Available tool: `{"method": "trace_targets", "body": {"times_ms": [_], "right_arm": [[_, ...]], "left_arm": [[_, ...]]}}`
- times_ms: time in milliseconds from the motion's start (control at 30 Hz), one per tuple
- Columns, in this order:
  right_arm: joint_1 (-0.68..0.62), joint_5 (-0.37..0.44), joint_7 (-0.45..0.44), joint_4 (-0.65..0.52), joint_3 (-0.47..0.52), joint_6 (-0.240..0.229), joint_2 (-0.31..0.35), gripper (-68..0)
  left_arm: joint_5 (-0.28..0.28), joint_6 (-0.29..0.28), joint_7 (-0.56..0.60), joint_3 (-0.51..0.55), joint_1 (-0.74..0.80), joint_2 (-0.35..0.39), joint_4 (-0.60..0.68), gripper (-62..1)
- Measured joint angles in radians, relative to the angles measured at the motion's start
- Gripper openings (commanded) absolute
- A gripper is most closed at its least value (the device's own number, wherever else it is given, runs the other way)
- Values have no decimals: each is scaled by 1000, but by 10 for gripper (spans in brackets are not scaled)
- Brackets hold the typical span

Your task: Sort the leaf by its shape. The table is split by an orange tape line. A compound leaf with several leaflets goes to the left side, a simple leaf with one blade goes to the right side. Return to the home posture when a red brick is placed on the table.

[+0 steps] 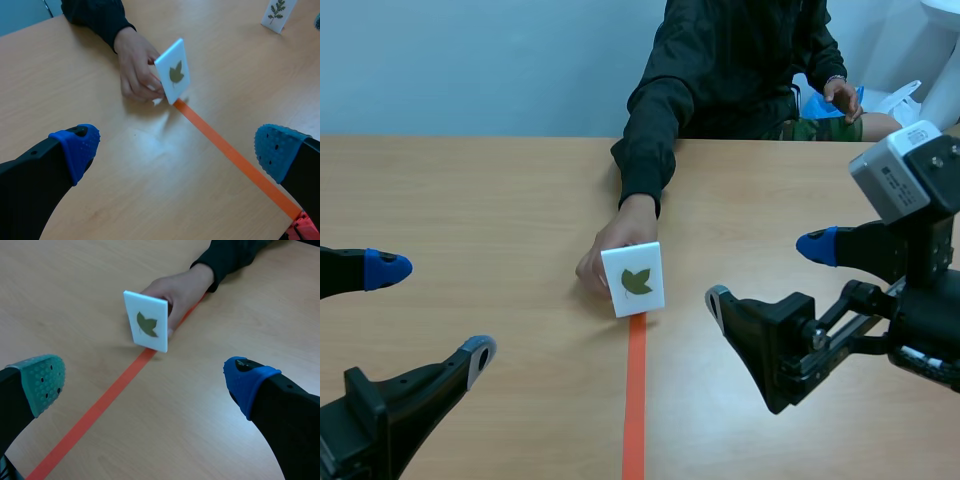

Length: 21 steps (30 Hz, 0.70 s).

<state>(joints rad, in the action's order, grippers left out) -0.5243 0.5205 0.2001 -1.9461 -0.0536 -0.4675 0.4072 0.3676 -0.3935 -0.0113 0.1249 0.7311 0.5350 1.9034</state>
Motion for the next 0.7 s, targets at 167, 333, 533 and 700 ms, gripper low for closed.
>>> {"method": "trace_targets", "body": {"times_ms": [167, 333, 533, 700], "right_arm": [[0, 0, 0, 0, 0, 0, 0, 4], [0, 0, 0, 0, 0, 0, 0, 4], [0, 0, 0, 0, 0, 0, 0, 4], [0, -1, 0, 0, 0, 3, 0, 4]], "left_arm": [[0, 0, 0, 0, 0, 0, 0, 14], [0, 0, 0, 0, 0, 0, 0, 14], [0, -2, -1, 0, 0, 0, 0, 14], [-5, -30, -40, -21, -43, 0, 0, 14]]}}
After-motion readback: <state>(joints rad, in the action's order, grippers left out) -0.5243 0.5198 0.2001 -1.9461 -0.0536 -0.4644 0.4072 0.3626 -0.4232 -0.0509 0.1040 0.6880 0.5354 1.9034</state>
